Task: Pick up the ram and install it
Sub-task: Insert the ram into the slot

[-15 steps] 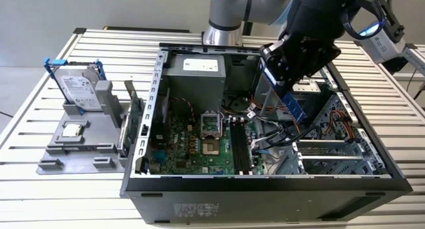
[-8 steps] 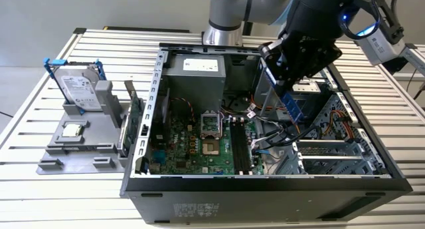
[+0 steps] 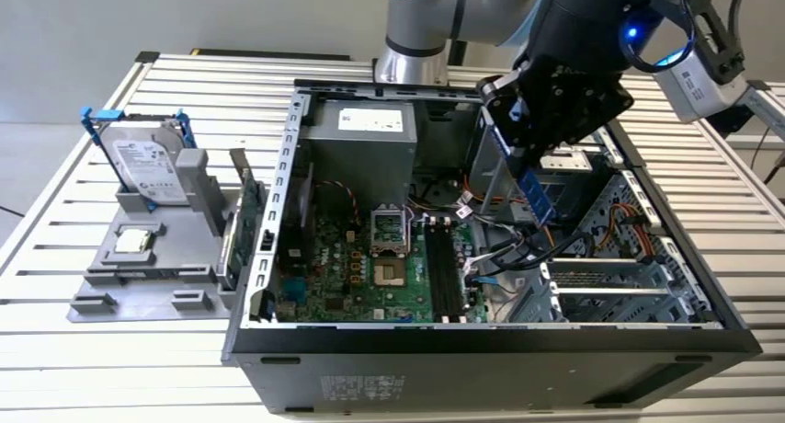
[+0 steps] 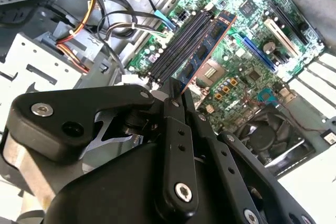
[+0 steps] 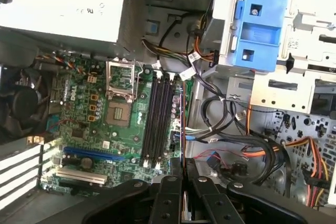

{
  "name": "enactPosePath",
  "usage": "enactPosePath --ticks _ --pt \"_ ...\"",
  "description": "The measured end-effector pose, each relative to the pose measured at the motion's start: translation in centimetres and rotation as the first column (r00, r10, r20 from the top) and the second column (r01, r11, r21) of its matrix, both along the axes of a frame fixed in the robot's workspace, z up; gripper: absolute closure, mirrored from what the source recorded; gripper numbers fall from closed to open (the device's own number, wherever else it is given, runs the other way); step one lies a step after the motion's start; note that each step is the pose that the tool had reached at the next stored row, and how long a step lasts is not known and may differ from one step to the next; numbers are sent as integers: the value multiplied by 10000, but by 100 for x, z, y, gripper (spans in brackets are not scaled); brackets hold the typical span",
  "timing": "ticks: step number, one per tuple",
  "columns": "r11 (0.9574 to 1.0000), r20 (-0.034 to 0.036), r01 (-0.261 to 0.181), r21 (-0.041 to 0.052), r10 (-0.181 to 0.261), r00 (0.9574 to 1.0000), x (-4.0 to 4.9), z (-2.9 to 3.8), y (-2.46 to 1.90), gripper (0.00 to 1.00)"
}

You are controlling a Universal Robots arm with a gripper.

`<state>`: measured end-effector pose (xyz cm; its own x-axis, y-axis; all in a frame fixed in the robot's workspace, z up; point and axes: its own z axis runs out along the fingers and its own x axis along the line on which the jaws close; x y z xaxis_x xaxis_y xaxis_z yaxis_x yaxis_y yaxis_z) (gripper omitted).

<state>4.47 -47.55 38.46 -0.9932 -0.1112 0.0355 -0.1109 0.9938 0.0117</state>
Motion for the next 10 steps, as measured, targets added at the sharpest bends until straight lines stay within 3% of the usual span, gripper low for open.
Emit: enactPosePath --ticks 4,10 --pt "9996 0 283 0 -283 9996 0 0 0 100" --pt "9996 4 285 -1 -285 9996 -3 -6 1 100"
